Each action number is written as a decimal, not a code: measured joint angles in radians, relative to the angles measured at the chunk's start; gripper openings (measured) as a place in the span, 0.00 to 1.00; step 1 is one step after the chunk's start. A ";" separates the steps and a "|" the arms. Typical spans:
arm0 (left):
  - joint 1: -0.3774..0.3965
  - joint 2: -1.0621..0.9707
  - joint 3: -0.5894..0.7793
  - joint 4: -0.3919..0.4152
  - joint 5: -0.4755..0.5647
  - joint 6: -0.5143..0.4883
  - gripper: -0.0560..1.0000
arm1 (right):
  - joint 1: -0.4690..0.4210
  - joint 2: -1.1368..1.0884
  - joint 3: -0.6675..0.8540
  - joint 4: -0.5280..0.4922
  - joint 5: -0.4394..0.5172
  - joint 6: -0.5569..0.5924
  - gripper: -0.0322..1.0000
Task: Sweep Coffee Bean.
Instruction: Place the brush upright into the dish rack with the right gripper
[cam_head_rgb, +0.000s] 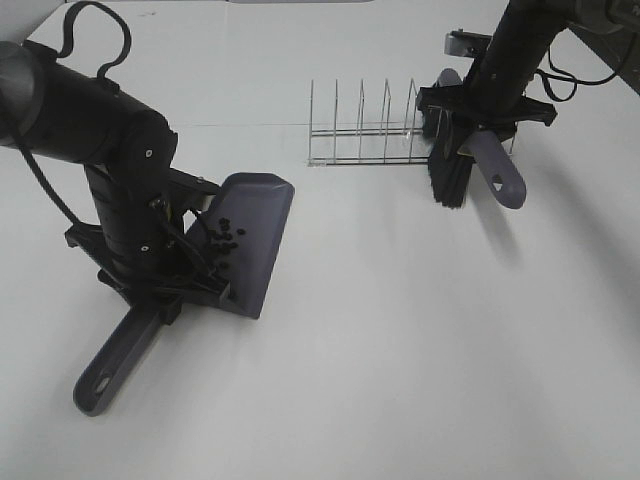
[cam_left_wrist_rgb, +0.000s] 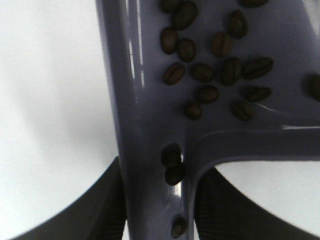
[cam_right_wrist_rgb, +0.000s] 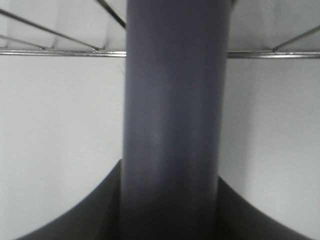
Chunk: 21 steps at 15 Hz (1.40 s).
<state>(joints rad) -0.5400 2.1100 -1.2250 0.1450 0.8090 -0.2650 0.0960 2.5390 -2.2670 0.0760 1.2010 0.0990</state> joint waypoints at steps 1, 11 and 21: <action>0.000 0.000 0.000 -0.002 0.000 0.000 0.36 | 0.000 0.004 -0.015 0.000 -0.014 0.000 0.29; 0.000 0.000 0.000 -0.020 0.005 0.000 0.36 | 0.002 0.026 -0.054 -0.042 0.005 -0.011 0.29; 0.001 0.000 0.000 -0.068 0.009 0.000 0.36 | -0.004 0.021 -0.057 -0.067 0.012 -0.010 0.69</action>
<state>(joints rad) -0.5390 2.1100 -1.2250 0.0770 0.8180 -0.2650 0.0920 2.5600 -2.3240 0.0090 1.2130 0.0890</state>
